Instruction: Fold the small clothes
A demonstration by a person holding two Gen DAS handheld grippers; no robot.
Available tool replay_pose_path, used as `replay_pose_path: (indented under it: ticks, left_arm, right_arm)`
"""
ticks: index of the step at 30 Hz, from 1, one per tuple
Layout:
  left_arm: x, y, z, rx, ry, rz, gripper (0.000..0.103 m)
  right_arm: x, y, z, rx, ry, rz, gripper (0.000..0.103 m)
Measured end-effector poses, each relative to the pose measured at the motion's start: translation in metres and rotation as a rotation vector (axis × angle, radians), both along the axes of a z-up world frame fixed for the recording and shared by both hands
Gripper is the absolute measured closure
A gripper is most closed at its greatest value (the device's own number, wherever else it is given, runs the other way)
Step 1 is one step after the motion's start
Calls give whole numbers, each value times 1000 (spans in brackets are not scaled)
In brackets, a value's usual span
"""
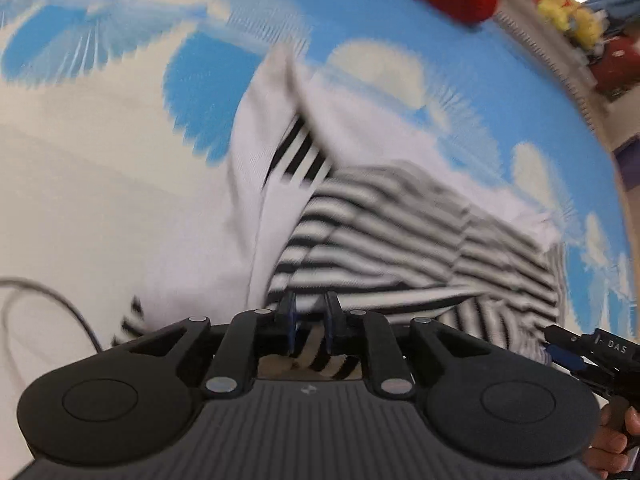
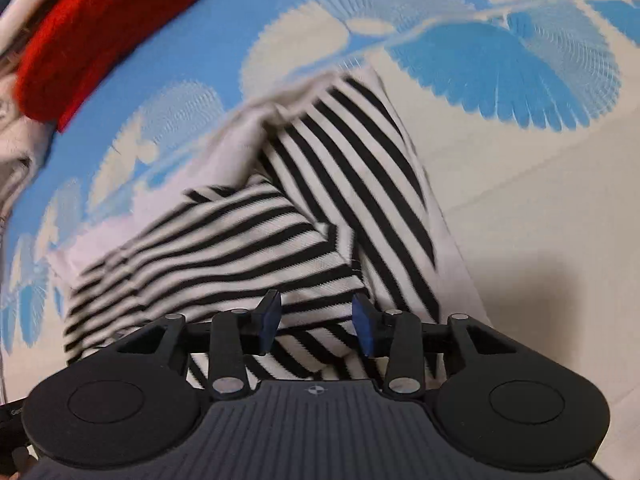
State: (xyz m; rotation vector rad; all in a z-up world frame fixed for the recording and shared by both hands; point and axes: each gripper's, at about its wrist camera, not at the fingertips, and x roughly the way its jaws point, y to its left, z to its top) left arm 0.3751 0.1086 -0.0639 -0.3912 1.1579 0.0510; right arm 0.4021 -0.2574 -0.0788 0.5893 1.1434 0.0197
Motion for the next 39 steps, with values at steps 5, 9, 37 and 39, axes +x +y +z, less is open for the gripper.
replay_pose_path:
  ticks: [5, 9, 37, 39]
  left_arm:
    - [-2, 3, -25, -1, 103, -12, 87]
    - [-38, 11, 40, -23, -68, -59, 84]
    - [-290, 39, 33, 35, -147, -34, 46]
    - [-280, 42, 21, 19, -67, 27, 45]
  right_arm:
    - [-11, -9, -14, -96, 104, -49, 57]
    - [-54, -31, 67, -69, -114, -115, 57]
    - [-313, -57, 24, -52, -76, -109, 40]
    - [-308, -54, 15, -51, -50, -104, 32]
